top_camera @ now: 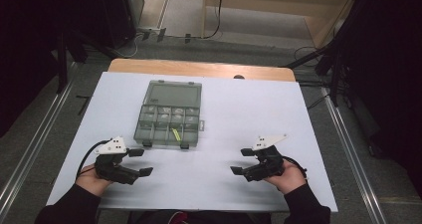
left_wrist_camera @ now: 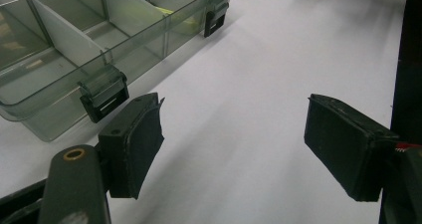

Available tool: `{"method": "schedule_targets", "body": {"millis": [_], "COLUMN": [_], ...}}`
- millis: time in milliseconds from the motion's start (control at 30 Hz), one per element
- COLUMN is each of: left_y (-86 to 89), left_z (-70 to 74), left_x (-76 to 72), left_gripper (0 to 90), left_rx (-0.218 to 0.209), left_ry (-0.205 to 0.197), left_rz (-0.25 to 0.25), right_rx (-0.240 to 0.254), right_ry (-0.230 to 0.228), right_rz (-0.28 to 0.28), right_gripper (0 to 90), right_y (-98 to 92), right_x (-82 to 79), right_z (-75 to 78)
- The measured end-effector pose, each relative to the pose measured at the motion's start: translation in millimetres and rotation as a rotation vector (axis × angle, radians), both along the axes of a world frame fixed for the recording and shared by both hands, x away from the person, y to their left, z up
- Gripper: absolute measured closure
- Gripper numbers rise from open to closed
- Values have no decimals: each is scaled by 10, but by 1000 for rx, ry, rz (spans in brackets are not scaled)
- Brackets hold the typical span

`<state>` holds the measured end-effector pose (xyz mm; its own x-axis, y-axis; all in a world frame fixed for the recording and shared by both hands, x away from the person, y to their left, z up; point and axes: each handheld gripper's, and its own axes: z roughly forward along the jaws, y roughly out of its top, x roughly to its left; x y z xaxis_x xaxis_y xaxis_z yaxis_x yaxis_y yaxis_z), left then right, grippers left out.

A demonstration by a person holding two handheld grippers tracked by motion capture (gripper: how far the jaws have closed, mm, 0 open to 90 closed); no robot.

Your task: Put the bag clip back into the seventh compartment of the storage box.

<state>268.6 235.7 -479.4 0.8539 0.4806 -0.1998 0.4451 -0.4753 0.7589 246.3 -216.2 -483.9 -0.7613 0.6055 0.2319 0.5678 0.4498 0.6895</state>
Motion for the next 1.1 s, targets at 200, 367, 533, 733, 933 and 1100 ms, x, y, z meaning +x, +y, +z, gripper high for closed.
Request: {"method": "schedule_targets", "body": {"millis": [200, 367, 533, 733, 933, 1100], "left_y": [6, 11, 19, 32, 41, 35], "left_z": [3, 7, 11, 18, 18, 15], "left_x": [4, 5, 7, 9, 10, 11], "left_gripper": [223, 223, 223, 223, 223, 223], "left_rx": [-4, -5, -9, -11, -14, -10], "left_ry": [0, 1, 0, -5, -4, -5], "left_rz": [2, 4, 7, 12, 16, 12], "right_rx": [-16, -13, -19, -22, -22, -23], "right_ry": [-13, -17, -21, -26, -29, -24], "right_rz": [-16, -42, -51, -65, -75, -78], "right_gripper": [238, 238, 238, 238, 237, 237], "right_y": [-120, -225, -294, -379, -436, -457], "right_x": [-62, -115, -156, -197, -236, -240], "right_z": [-33, -58, -100, -129, -170, -196]}}
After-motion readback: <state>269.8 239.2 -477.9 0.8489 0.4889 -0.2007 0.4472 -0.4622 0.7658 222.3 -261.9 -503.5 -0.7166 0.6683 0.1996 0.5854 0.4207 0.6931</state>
